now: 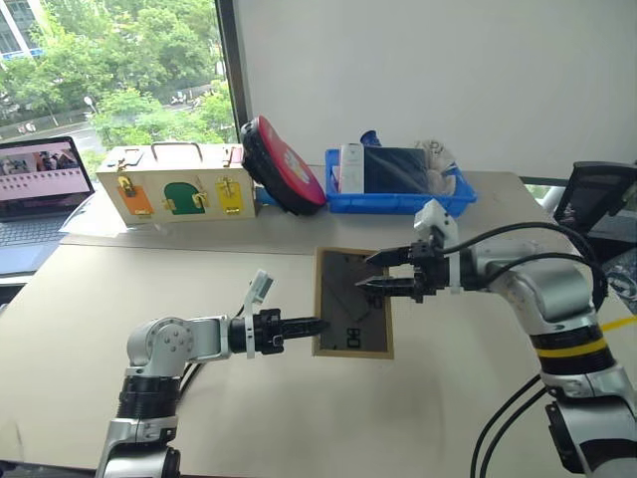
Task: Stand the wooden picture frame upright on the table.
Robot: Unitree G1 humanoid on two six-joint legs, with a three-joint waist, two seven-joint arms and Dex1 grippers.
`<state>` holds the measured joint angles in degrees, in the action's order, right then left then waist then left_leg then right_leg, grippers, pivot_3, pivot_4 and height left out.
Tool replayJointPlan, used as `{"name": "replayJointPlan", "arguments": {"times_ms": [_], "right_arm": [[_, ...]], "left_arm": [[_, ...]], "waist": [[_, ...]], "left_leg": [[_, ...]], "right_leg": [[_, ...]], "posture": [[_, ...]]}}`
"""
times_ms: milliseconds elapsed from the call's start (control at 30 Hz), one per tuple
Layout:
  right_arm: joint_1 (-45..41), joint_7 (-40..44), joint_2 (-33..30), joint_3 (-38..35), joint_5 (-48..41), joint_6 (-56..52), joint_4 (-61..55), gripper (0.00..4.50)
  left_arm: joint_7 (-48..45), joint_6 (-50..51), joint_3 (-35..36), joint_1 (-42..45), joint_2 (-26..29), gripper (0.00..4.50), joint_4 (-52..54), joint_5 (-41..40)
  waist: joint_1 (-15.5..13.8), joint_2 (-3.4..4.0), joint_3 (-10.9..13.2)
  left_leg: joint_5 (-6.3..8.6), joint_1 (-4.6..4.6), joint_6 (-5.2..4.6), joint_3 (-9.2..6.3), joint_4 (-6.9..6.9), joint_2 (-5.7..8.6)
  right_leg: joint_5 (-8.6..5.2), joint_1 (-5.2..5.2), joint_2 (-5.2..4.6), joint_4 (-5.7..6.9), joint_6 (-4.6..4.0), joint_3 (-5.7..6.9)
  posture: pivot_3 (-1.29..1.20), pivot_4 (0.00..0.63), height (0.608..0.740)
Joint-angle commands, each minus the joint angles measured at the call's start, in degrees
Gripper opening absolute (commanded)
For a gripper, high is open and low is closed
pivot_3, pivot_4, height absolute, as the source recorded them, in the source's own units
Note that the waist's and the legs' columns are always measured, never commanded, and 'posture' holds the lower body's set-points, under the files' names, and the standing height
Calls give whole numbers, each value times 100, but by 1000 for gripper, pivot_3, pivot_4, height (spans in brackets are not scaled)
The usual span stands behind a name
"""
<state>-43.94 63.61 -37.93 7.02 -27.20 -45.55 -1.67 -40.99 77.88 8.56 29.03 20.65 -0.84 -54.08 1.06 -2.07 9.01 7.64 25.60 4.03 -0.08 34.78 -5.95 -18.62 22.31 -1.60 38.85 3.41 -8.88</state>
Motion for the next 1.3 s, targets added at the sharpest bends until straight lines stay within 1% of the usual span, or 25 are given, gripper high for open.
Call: {"name": "replayJointPlan", "arguments": {"times_ms": [33, 200, 300, 433, 533, 633, 700, 800, 900, 1000, 1067, 1100, 1200, 1300], "right_arm": [[-51, 54, 61, 95, -73, -52, -205, 3857], [-3, 39, 291, 302, -144, -108, -444, 3857], [79, 78, 389, 240, -334, -169, -675, 3857], [331, 272, 160, -103, -955, -681, -1094, 3857], [695, 346, -126, -458, -1443, -987, -1430, 3857], [983, 265, -301, -826, -1861, -1189, -1722, 3857], [1084, 130, -336, -953, -1955, -1201, -1823, 3857], [1245, -327, -378, -1105, -1599, -893, -1834, 3857], [1516, -706, -571, -1356, -1083, -440, -1476, 3857], [1802, -976, -602, -1585, -550, 426, -1303, 3857], [1960, -1189, -679, -1558, 96, 1304, -1070, 3857], [2077, -1262, -811, -1413, 566, 1871, -924, 3857], [2392, -1604, -1132, -981, 2077, 4181, -263, 3857], [2468, -2425, -1305, -755, 3341, 6324, 445, 3857]], "left_arm": [[-91, -111, 21, 38, -13, 1134, 236, -145], [-49, -113, 31, 23, -41, 1134, 247, -157], [10, -92, 75, -44, -73, 1134, 285, -187], [88, -54, 146, -163, -88, 1134, 364, -228], [146, -17, 229, -261, -99, 1134, 436, -300], [200, -7, 251, -329, -99, 1134, 481, -364], [230, -11, 248, -345, -103, 1134, 482, -401], [282, 13, 229, -288, -159, 1134, 422, -446], [274, 114, 290, -157, -167, 1134, 284, -591], [231, 209, 296, -96, -114, 1134, 186, -636], [253, 310, 376, -25, -119, 1134, 42, -716], [298, 384, 474, 31, -154, 1134, -83, -782], [407, 675, 826, 181, -289, 1134, -486, -1078], [523, 911, 1013, 259, -373, 1134, -684, -1252]], "waist": [[-1, 0, 0], [-1, 0, 2], [-1, 0, 2], [-17, 1, 3], [-35, 0, 3], [-23, -1, 4], [-4, -1, 4], [34, -2, 4], [28, -2, 5], [-4, -3, 5], [-4, -3, 5], [-4, -3, 5], [-7, -3, 5], [20, -1, 5]], "left_leg": [[0, 0, 0, 0, 0, 0], [0, 1, 0, -1, 0, 0], [0, 1, 0, -1, 0, 0], [0, 6, 0, -2, 0, 0], [0, 9, 0, -4, 3, 0], [0, 9, 0, -4, 2, 0], [0, 9, 0, -5, 2, 0], [0, 5, 0, -6, 2, 0], [0, 6, 0, -7, 5, 1], [0, 9, 0, -7, 4, 2], [1, 9, -1, -7, 2, 2], [1, 9, -1, -7, 1, 2], [1, 8, -1, -6, 4, 3], [0, 6, 0, -6, 1, 4]], "right_leg": [[0, 0, 0, 0, 0, 0], [0, 0, 0, 0, 0, 1], [0, 1, 0, 0, 0, 1], [0, 1, 0, -1, 0, 2], [0, 0, -1, -5, 0, 5], [0, 0, -1, -5, 0, 5], [0, 1, -1, -5, 0, 5], [0, 0, 0, -4, 0, 5], [0, 0, -1, -4, 1, 5], [0, 0, -1, -7, 1, 5], [0, 1, -1, -10, 1, 5], [-1, 1, -1, -10, 1, 5], [-1, 1, -2, -10, 2, 5], [-1, 1, -2, -11, 2, 6]], "posture": [[0, 150, 710], [0, 150, 710], [0, 150, 710], [0, 150, 710], [0, 150, 710], [0, 150, 710], [0, 150, 710], [0, 150, 710], [0, 150, 710], [0, 150, 710], [0, 150, 710], [0, 150, 710], [0, 150, 710], [0, 150, 710]]}}
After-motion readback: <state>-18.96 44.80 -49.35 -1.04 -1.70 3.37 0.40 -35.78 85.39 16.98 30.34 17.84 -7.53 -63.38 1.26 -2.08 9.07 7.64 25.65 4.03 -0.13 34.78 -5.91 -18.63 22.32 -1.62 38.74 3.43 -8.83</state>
